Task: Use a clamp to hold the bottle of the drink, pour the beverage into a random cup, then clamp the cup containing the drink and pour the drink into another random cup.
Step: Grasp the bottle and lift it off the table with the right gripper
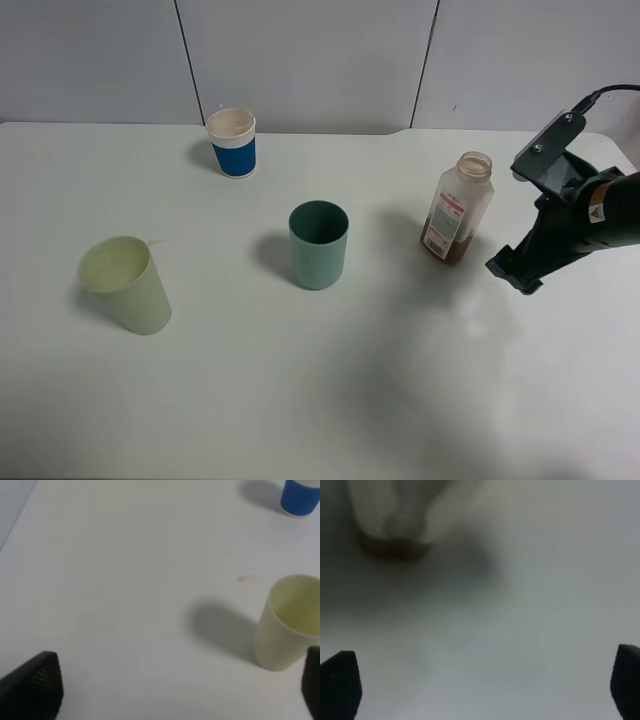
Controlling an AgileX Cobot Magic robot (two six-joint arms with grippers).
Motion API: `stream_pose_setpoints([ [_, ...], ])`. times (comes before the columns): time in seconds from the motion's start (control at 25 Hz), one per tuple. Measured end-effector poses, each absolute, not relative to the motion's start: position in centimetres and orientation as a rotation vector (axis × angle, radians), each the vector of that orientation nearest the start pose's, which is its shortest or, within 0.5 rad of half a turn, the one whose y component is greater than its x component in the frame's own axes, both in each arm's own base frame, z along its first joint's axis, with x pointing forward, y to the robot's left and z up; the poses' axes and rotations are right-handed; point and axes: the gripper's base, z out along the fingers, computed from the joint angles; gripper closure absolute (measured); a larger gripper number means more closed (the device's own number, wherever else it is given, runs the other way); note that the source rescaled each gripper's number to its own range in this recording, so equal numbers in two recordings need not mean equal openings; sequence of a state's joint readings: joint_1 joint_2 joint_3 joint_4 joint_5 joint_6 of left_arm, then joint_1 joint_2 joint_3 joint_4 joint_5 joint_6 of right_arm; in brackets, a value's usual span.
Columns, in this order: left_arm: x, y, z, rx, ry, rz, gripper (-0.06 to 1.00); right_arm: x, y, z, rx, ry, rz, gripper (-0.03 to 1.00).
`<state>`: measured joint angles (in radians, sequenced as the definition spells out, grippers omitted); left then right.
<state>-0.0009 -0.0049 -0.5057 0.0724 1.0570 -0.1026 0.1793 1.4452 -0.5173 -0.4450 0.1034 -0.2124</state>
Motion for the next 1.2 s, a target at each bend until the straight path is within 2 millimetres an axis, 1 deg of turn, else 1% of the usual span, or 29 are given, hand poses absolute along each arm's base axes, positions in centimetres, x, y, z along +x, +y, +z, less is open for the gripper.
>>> stream_pose_setpoints([
  [0.12,-0.6,0.6,27.9,-0.107,2.025,0.021,0.06,24.0,4.7,15.5,-1.044,2.297,-0.218,-0.03],
  [0.24,-0.6,0.6,27.9,-0.107,2.025,0.021,0.06,24.2,4.9,14.8,-1.054,2.303,-0.202,-0.03],
  [0.4,-0.6,0.6,27.9,-0.107,2.025,0.021,0.06,24.6,5.2,14.3,-1.052,2.284,-0.18,-0.03],
  [0.72,-0.6,0.6,27.9,-0.107,2.025,0.021,0.06,25.4,5.9,13.5,-0.958,2.244,-0.093,-0.03],
  [1.2,-0.6,0.6,27.9,-0.107,2.025,0.021,0.06,26.2,6.4,11.1,-0.89,2.257,-0.011,-0.03],
])
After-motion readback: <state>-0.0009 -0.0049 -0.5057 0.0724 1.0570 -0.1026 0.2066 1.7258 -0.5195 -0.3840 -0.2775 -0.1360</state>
